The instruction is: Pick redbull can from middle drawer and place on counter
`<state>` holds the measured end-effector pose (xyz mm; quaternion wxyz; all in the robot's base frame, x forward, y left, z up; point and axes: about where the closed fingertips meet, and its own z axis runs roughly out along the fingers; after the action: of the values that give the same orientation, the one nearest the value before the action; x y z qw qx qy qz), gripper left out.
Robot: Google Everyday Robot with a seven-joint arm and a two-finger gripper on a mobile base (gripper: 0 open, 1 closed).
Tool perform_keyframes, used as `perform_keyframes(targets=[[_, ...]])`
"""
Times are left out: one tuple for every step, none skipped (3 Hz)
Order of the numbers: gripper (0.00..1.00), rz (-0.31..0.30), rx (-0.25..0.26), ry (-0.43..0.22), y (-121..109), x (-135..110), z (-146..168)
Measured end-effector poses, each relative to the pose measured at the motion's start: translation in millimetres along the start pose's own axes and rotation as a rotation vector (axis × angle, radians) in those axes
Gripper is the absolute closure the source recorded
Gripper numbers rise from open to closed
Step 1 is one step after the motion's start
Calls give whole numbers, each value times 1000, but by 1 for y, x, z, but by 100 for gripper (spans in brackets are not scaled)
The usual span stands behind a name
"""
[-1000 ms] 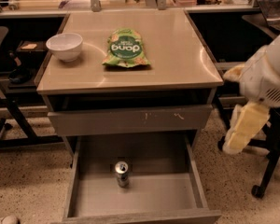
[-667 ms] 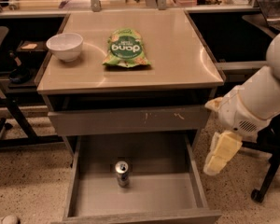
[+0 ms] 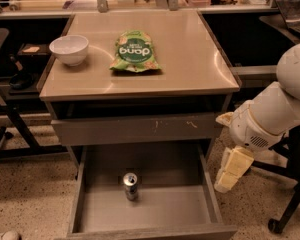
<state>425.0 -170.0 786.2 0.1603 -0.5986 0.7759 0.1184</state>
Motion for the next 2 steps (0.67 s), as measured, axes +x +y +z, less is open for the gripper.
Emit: perform_keyframes(targets=[[0, 8, 7, -21, 3, 1, 22], [0, 22, 0, -101, 2, -2, 77]])
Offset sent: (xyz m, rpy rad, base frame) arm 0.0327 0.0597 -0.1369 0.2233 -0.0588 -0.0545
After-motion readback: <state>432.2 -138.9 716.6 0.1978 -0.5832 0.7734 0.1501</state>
